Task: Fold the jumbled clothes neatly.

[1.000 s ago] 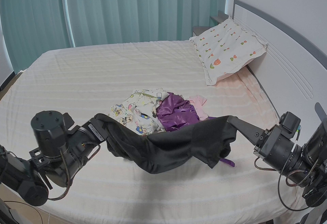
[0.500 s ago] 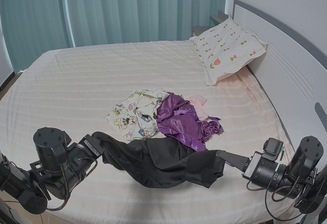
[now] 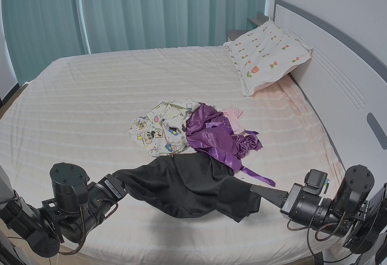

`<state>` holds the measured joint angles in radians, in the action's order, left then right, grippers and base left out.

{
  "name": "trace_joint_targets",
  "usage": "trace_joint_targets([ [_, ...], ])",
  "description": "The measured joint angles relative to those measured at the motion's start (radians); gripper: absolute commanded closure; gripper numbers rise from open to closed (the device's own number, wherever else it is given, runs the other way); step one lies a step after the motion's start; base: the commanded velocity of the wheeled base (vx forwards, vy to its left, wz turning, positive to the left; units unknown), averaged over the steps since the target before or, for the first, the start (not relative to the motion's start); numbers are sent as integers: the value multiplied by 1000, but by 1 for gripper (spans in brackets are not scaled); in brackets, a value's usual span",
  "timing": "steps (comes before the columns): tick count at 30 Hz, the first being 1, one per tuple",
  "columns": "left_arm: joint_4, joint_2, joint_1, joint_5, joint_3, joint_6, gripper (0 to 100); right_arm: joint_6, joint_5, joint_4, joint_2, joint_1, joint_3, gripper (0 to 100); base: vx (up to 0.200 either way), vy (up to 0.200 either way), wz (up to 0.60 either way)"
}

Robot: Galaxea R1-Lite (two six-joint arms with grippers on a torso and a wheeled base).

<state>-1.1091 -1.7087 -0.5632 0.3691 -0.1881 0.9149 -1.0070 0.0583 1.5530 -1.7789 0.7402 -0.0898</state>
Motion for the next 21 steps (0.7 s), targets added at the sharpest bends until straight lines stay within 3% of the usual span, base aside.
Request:
trace_joint_targets([
  [9,-10,-10,-18,4,-1,4,100,1,0,0,-16,-1,2,100,0,0,0],
  [21,-11,-9,-10,0,5,5,100,4,-4,0,-26,-4,-1,100,0,200,0],
])
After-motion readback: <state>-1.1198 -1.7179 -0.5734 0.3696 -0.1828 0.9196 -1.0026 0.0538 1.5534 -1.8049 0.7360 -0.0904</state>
